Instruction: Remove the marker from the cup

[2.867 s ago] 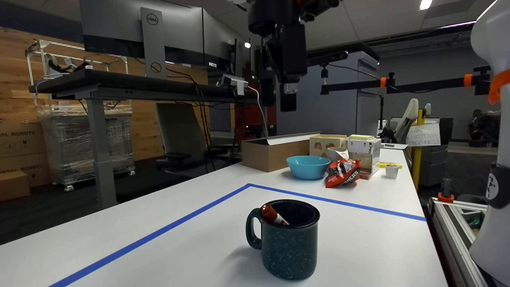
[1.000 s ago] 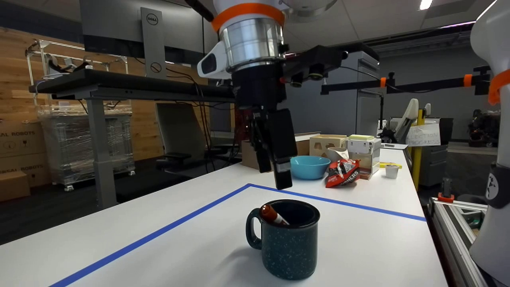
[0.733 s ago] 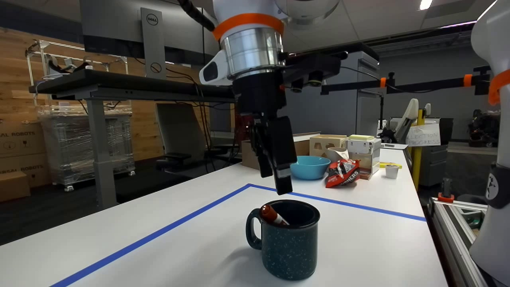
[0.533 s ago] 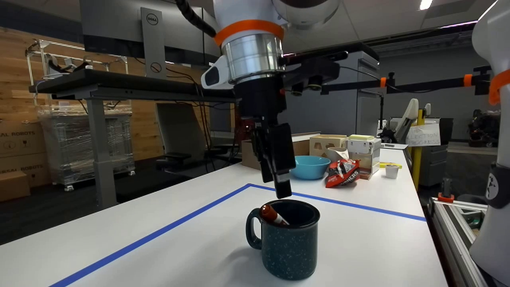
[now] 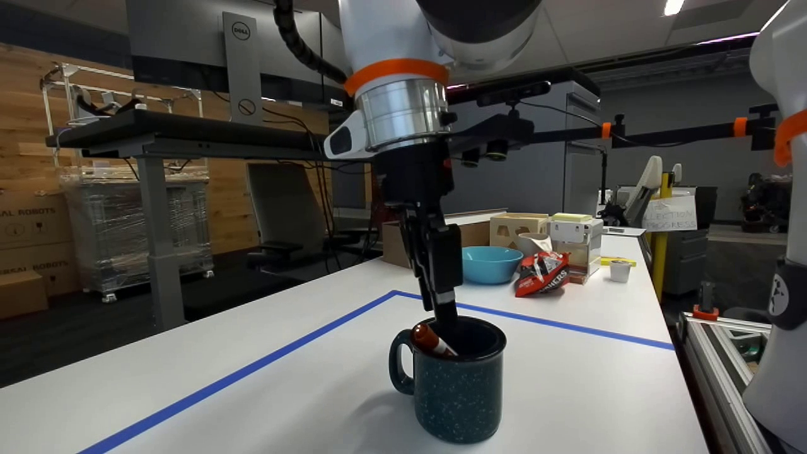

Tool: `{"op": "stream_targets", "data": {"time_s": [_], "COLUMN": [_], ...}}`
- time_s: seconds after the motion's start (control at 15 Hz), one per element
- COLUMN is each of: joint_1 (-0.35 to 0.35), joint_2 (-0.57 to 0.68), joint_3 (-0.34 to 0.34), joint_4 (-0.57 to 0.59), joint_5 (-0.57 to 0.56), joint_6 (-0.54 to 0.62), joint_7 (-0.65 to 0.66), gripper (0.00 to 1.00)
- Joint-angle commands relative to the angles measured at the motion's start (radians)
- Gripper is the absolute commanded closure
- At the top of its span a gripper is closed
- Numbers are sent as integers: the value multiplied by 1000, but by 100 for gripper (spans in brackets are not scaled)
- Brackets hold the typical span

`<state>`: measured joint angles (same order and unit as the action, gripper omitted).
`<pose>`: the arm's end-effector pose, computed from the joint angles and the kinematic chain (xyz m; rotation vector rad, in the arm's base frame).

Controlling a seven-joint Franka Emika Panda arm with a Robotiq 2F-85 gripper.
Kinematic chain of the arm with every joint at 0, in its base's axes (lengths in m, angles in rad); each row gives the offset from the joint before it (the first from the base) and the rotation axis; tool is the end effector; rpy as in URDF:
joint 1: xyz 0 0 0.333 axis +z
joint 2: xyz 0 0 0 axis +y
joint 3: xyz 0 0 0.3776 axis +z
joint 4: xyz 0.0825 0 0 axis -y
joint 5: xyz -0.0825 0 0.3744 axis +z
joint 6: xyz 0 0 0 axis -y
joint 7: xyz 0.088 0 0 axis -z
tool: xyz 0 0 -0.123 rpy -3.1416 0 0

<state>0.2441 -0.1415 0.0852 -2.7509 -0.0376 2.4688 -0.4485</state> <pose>0.3404 0.1153 0.3034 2.8591 1.2209 -0.2227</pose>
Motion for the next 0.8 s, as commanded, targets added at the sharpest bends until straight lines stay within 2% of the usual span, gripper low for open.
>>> {"op": "stream_targets", "data": {"time_s": [0.0,0.07,0.13,0.2,0.27,0.4,0.47,0.73], "joint_1": [-15,-18,-20,-22,-24,-28,-31,-45], "joint_2": [29,37,46,56,65,85,96,133], "joint_3": [3,3,4,5,6,9,10,16], "joint_4": [1,1,1,1,2,1,1,1], "joint_5": [38,42,46,48,53,60,65,79], "joint_6": [35,42,50,58,63,83,93,128], "joint_7": [-45,-51,-56,-64,-70,-81,-88,-116], "gripper": [64,58,71,71,78,71,77,66]}}
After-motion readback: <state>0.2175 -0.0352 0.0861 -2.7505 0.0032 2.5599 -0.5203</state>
